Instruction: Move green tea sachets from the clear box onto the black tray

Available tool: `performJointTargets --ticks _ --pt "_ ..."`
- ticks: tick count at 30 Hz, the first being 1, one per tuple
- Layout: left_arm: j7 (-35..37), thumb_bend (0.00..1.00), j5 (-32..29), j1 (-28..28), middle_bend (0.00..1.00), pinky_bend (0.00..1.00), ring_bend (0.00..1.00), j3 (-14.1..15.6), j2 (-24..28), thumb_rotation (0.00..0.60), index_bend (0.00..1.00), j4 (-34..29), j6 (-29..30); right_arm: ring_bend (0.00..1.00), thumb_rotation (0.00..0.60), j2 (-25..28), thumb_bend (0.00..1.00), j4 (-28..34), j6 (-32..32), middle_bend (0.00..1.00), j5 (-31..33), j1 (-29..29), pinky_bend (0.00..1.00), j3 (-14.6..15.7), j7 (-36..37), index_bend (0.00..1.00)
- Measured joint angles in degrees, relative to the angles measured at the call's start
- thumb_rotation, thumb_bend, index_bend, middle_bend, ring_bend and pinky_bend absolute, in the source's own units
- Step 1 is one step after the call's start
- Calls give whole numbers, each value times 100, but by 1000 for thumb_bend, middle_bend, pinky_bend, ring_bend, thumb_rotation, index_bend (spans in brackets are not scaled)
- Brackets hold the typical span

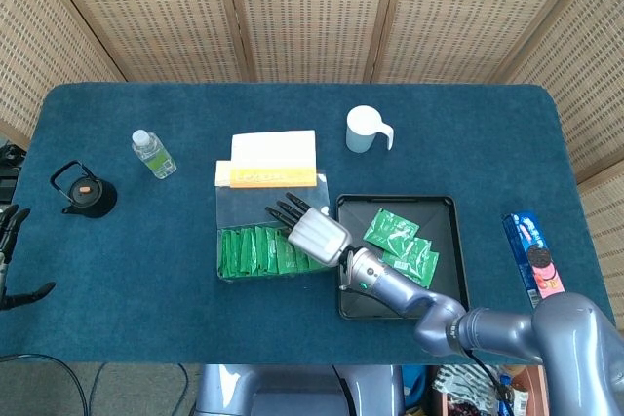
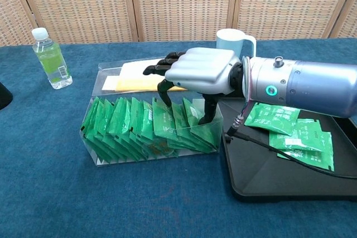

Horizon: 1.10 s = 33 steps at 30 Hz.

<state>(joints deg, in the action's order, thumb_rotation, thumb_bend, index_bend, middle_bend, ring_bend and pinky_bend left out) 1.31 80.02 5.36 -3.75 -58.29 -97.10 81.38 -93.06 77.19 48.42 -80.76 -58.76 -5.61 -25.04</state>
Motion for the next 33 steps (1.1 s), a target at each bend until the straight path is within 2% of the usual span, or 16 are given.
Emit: performJointTargets --ticks 10,18,28,33 --pt "21 141 -8 13 0 0 0 1 0 600 0 11 -24 0 600 -42 279 -59 -269 0 187 -57 0 18 -483 429" --pt "26 141 -3 18 0 0 0 5 3 600 0 9 -31 0 600 87 410 -58 -180 0 156 -54 0 47 -1044 429" --pt "4 141 12 18 0 0 0 14 -6 600 0 1 -22 0 600 162 468 -36 -201 0 147 0 0 101 -1038 440" --pt "16 142 12 23 0 0 0 14 -10 600 0 8 -28 0 600 130 487 -96 -218 0 106 28 0 151 -961 503"
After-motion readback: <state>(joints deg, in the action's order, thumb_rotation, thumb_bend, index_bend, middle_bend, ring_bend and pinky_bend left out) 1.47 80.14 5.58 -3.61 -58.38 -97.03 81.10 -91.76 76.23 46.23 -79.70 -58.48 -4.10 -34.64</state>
